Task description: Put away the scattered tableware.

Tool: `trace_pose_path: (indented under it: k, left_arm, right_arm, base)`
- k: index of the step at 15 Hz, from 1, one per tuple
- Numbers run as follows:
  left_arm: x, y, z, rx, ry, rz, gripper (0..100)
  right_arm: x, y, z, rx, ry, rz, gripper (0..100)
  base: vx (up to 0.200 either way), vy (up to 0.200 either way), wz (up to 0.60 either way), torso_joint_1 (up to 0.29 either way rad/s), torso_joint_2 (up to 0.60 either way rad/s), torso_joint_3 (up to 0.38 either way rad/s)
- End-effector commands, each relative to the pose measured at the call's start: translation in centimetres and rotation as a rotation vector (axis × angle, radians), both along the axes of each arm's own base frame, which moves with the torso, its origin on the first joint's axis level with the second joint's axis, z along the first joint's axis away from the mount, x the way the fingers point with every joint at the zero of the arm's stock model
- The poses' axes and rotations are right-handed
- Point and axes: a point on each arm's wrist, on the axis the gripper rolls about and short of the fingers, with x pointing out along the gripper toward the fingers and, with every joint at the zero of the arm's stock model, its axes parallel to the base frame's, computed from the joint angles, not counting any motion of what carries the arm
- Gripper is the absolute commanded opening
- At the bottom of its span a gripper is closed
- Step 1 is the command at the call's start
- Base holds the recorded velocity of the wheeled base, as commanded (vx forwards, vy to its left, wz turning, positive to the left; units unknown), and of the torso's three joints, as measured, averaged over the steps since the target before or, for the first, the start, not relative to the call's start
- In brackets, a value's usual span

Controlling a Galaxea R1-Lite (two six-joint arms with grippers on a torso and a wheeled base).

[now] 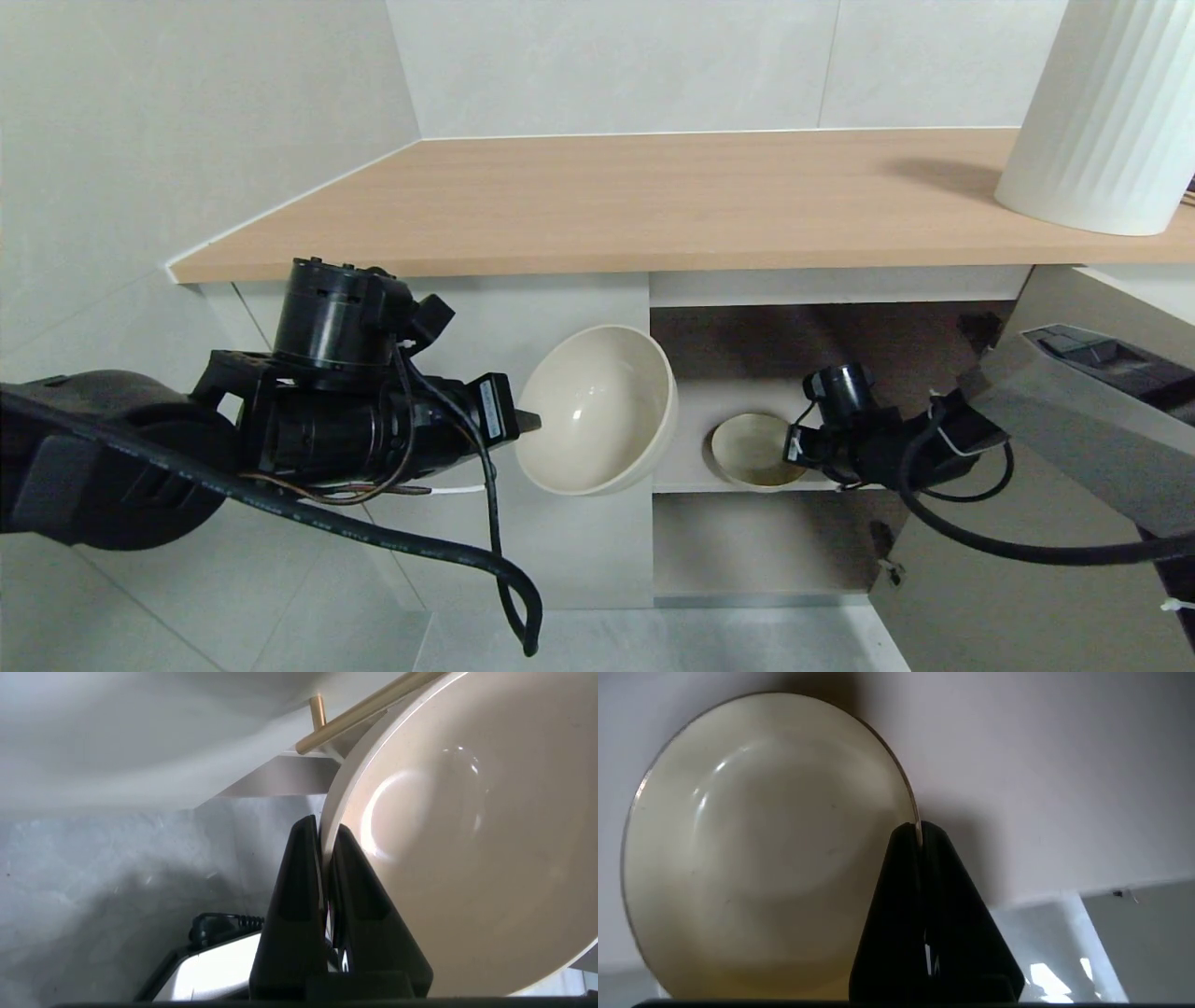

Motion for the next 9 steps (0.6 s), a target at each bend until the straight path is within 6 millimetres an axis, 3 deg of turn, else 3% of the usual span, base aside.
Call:
trace_pose_path:
  k: [1,9]
  left_arm:
    - [0.1,0.0,-0.1,0.001,0.002,0.0,0]
    - [0.1,-0.1,-0.2,0.003,0.005,0.002,0]
  right_arm:
    - [0.7,-0.3,-0.9,0.0,0.005,-0.02,0]
    - [2.4,-0.7,-0.5,0.036,-0.055,-0.105,0]
  base:
    - [0.0,0.0,0.0,0.0,0.0,0.0]
    - [0.0,0.0,0.0,0.0,0.0,0.0]
